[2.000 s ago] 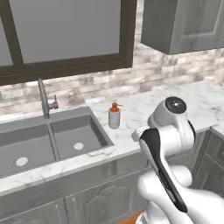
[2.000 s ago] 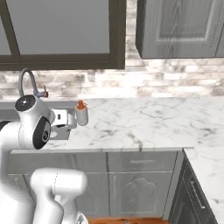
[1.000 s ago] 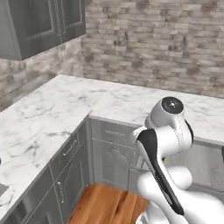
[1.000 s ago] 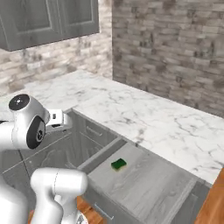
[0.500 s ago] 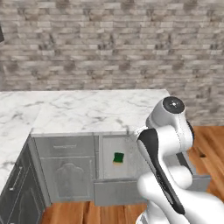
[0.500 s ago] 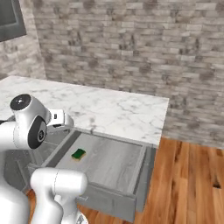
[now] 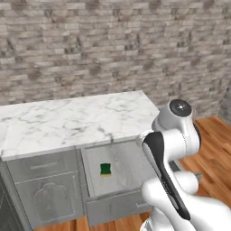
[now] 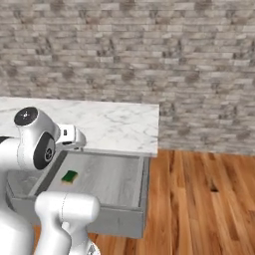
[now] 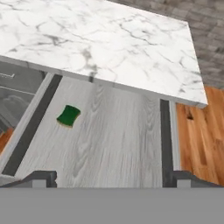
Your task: Restock the sink supplies by placing the sponge and soap dispenser on the counter and next to the sink. Make sure the soap dispenser is upright.
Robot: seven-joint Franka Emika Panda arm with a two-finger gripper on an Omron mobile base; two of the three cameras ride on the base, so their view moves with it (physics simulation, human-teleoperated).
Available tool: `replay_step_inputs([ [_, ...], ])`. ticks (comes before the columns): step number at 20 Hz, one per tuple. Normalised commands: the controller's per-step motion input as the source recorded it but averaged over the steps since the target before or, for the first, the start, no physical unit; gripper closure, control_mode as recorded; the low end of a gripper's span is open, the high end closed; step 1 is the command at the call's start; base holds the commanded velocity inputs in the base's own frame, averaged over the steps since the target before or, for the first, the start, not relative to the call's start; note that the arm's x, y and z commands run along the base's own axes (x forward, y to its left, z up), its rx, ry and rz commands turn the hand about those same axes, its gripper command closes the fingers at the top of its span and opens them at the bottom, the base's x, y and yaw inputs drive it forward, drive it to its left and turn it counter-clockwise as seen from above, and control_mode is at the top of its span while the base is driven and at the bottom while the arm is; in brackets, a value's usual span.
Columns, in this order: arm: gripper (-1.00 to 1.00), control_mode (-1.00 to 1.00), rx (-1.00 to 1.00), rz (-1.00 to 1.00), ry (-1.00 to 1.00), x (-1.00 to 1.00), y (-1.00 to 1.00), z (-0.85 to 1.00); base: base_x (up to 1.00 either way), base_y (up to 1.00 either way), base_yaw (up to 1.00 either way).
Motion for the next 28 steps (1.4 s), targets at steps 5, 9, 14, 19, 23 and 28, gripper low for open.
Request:
replay_step_inputs([
  [5, -1.00, 1.00, 0.00, 0.00, 0.00, 0.00, 0.00, 0.00, -0.05, 0.46, -0.26],
  [9, -1.00, 1.00, 0.00, 0.00, 0.00, 0.00, 0.00, 0.00, -0.01, 0.53, -0.21],
  [14, -1.00, -1.00, 0.02, 0.00, 0.07, 0.06, 0.14, -0.23, 0.02, 0.28, -0.08],
  [19, -1.00, -1.00, 0.18, -0.02, 0.21, 0.11, 0.39, -0.96, 0.00, 0.00, 0.00],
  [23, -1.00, -1.00, 0.17, -0.07, 0.24, 0.16, 0.53, -1.00, 0.00, 0.00, 0.00],
  [28, -1.00, -1.00, 0.04, -0.07, 0.19, 0.25, 0.43, -0.79, 0.00, 0.00, 0.00],
])
